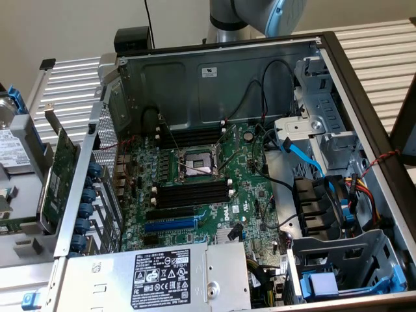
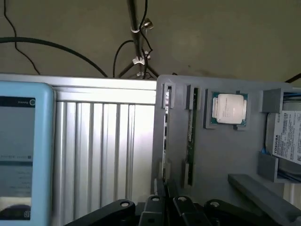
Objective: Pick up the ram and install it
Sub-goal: 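Pick up the ram and move it above insertion slot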
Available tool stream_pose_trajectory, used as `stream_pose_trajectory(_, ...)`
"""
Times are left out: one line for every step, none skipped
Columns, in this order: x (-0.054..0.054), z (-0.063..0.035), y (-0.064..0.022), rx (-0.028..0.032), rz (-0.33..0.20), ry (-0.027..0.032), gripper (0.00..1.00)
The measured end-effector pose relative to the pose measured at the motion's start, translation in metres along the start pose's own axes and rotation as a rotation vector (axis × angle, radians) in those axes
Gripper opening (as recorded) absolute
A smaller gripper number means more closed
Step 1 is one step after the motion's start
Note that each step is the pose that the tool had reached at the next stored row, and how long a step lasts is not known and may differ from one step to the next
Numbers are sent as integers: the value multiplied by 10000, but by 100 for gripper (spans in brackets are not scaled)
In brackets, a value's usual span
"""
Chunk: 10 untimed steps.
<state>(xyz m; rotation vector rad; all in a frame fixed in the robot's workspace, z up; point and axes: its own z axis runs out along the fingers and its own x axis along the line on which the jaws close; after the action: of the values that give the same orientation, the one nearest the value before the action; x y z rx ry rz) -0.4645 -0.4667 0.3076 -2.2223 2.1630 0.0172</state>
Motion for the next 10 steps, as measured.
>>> stream_pose_trajectory(13, -45, -29, -1, 0, -2, 13)
stream_pose_trajectory(26, -94, -62, -2, 0, -7, 13)
stream_pose_trajectory(36, -135, -93, -1, 0, -14, 13)
stream_pose_trajectory(46, -180, -126, -1, 0, -22, 13)
stream_pose_trajectory(55, -225, -161, -3, 0, -27, 13)
stream_pose_trajectory(63, -271, -199, -6, -1, -31, 13)
stream_pose_trajectory(68, -312, -240, -8, -1, -34, 13)
stream_pose_trajectory(72, -350, -279, -13, -1, -35, 13)
stream_pose_trajectory(76, -383, -318, -21, -3, -34, 13)
stream_pose_trajectory(79, -411, -354, -31, -3, -35, 13)
